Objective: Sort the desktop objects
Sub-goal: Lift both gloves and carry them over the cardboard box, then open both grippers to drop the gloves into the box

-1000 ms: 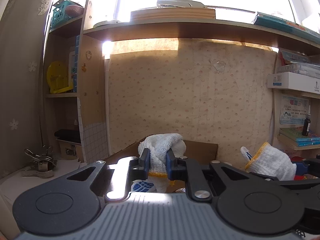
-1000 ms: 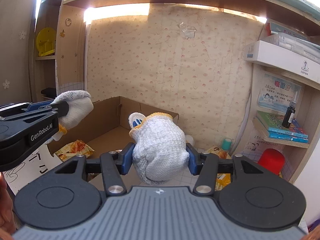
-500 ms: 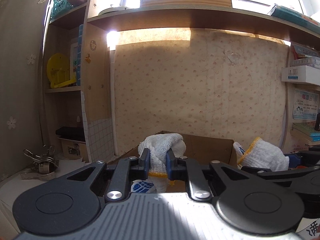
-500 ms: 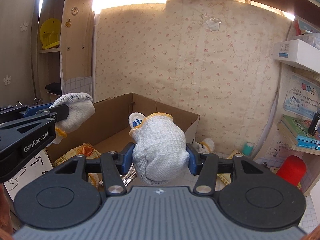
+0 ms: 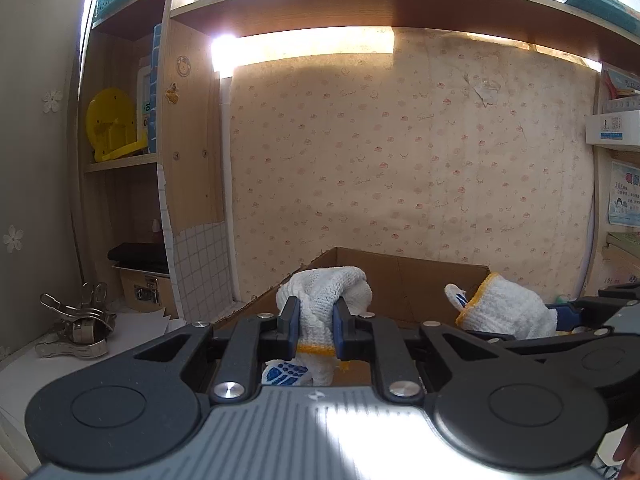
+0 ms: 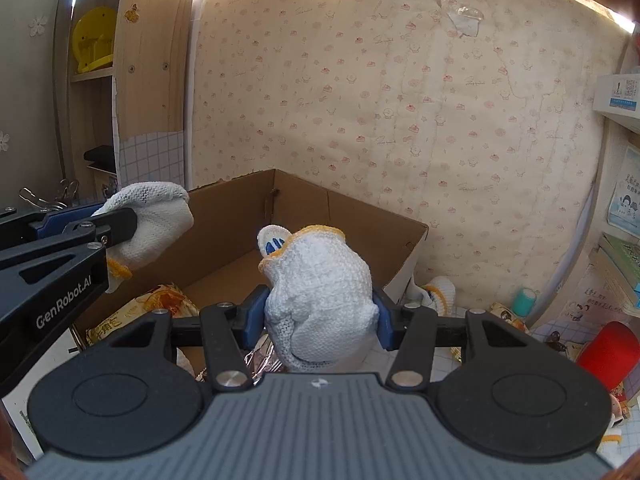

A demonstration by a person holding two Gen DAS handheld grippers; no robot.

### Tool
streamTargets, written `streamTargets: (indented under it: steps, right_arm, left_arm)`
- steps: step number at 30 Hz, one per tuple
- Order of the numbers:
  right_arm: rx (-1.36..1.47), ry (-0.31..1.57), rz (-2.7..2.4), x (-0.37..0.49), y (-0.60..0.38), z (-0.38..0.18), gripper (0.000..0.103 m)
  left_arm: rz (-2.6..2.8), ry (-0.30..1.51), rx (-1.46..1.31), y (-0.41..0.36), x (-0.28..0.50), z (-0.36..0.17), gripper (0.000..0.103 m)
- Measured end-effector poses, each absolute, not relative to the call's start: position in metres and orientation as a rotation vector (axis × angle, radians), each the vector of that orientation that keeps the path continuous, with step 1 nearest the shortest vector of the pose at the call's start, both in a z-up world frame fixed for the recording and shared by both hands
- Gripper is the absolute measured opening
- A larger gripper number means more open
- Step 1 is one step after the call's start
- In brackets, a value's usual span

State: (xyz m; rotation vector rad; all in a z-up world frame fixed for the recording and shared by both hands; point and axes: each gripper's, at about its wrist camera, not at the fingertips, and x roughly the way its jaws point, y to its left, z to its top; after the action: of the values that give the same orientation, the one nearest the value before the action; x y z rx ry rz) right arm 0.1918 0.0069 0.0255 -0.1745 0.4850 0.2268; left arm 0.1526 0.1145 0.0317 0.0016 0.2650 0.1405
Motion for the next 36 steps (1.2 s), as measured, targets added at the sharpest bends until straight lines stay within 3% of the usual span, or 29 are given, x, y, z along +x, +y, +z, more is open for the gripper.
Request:
streamTargets:
  steps: [21, 29, 31, 33, 36]
  right_arm:
    - [-0.18, 0.54, 0.239, 0.241, 0.021, 0.013, 0.053]
    - [-0.178, 0.544, 0.247, 0.244, 0.023, 0.011, 0.054]
    - [-0.176, 0.541, 0.247, 0.244, 0.023, 0.011, 0.056]
    - [-0.171, 0.528, 0.244, 0.242, 0.022, 0.012, 0.067]
    - [-0.167, 0.514, 0.248, 0.239, 0.021, 0.016, 0.068]
  left_arm:
    - [0.174, 0.319, 0.004, 0.122, 0.183, 0.019, 0.017]
    - [0.181, 0.324, 0.002, 0.121, 0.184, 0.019, 0.023]
    - [0.183, 0.326, 0.002, 0.121, 0.184, 0.018, 0.023]
    - [0.186, 0.324, 0.002, 0.122, 0.184, 0.018, 0.025]
    - [0.19, 0.313, 0.008, 0.121, 0.182, 0.02, 0.025]
